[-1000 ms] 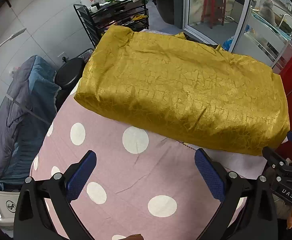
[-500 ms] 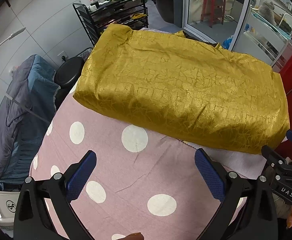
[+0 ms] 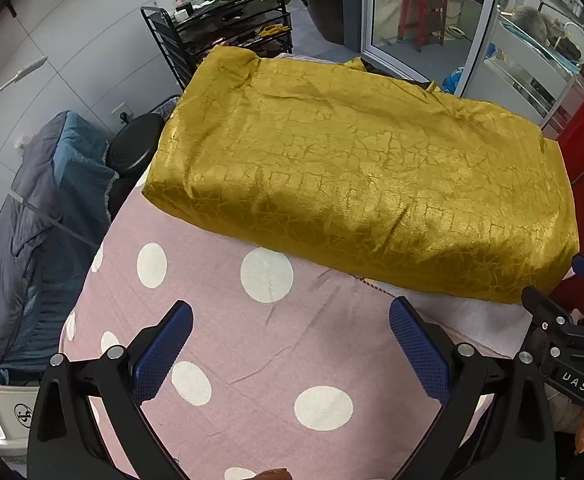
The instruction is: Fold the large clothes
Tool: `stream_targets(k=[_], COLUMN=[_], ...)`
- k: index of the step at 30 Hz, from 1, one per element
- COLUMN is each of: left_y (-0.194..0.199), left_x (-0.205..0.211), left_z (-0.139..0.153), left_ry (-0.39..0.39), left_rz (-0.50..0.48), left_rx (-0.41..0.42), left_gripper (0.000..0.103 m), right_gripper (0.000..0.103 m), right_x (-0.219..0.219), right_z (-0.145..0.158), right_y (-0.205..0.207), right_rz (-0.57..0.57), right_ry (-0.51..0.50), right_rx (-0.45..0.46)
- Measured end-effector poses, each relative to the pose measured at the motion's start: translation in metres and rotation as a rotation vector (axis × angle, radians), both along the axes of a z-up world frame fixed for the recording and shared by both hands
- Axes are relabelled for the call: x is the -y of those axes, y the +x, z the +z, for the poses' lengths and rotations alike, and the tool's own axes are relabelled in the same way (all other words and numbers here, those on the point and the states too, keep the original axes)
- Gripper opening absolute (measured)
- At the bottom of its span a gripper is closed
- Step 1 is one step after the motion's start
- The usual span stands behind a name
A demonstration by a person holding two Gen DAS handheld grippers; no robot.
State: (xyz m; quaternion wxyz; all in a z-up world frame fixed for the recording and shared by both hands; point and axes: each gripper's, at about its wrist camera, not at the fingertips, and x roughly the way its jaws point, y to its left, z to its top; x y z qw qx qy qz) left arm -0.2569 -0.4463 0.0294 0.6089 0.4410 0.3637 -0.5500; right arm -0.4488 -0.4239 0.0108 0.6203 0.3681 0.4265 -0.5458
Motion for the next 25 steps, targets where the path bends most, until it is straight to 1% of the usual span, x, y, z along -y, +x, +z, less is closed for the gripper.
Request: stream_targets(k=[6,11,17,21,25], left_y=[0.0002,0.0001,-0.0015,-0.0055,-0.0069], left_x=[-0.0005,-0.0033,-0.0034,-0.0029,-0.0030], left_z=[0.0001,0.0026,0.0018,0.0004,0.0005], left_ry=[-0.003,-0.027,-0.013,-0.006,-0.005], left_rz=[0.012,0.013,0.007,-0.004,-0.011], left_rx=[-0.004,0.003,-0.011,0.021,0.020], left_gripper=[0.097,0.097,0.097,0.097,0.097], right_gripper=[0.084,0.084,0.084,0.084,0.084], right_x=[0.0003,0.0002,0.0004,-0.0002,-0.0006], right_z=[-0.0001,-0.0007,-0.0020,-0.0019,-0.0029], right_y=[0.0005,0.0010,0.0004,-0.0004,-0.0011], right_rz=[0.000,0.000,-0.001,-0.002,-0.002], right_ry=[0.001,0.000,0.003,0.003,0.004], right_rx=[-0.003,-0.005,-0.005,-0.004,-0.004])
